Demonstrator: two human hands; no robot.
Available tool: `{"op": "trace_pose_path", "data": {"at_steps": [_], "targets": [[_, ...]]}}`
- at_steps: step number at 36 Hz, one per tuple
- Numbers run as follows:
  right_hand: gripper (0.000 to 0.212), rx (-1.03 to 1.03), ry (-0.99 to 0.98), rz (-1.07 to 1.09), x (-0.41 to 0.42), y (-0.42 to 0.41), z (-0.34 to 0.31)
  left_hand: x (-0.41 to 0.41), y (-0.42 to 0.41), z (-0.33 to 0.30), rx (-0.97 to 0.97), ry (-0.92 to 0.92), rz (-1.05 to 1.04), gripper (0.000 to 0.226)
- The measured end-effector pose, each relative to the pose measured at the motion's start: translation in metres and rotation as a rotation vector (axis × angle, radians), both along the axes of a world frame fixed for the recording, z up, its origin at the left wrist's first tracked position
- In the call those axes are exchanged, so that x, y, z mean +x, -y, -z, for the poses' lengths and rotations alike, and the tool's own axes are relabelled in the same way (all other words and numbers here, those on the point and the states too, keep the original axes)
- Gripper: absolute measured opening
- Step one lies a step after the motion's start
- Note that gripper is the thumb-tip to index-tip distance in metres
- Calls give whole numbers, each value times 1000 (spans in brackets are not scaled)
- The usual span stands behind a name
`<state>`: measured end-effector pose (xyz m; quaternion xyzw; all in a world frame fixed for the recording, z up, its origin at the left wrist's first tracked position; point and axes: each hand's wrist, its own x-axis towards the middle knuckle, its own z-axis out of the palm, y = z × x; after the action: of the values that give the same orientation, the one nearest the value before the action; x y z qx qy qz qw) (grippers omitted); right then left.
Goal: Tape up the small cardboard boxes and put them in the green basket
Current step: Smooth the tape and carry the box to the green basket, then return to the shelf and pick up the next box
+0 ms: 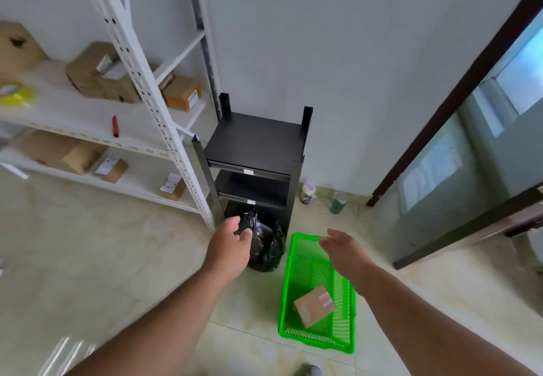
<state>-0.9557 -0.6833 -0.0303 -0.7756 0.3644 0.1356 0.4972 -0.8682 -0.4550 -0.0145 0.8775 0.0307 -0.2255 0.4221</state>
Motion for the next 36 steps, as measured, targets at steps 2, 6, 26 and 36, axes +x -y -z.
{"op": "trace_pose_path", "data": {"at_steps": [2,6,26,36], "targets": [[99,47,8,-47,14,-39,-17,11,-31,-9,-19,17,-21,48],[45,11,18,-106,44,-98,-37,33,-88,-27,-49,57,-71,46],[36,13,215,-366,190,-345,-115,131,-313,-73,-138,180,-344,47],[35,105,184,-378,305,-382,-111,227,-346,-75,-93,188,-382,47]]}}
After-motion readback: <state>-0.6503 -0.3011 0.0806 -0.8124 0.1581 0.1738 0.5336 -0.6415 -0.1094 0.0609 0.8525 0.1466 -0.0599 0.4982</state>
